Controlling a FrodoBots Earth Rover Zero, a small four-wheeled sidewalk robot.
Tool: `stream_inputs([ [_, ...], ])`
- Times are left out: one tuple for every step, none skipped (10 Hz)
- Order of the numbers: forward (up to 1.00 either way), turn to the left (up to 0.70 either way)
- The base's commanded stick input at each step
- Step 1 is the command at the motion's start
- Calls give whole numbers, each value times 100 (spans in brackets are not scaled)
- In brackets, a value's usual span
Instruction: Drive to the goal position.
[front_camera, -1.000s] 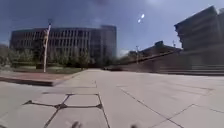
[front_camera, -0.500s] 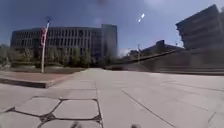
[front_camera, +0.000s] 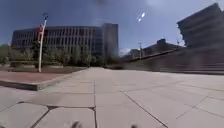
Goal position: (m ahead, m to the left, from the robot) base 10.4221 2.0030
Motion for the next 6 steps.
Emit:
stream_inputs([
  [85,0],
  [85,0],
  [85,0],
  [85,0],
  [85,0],
  [85,0],
])
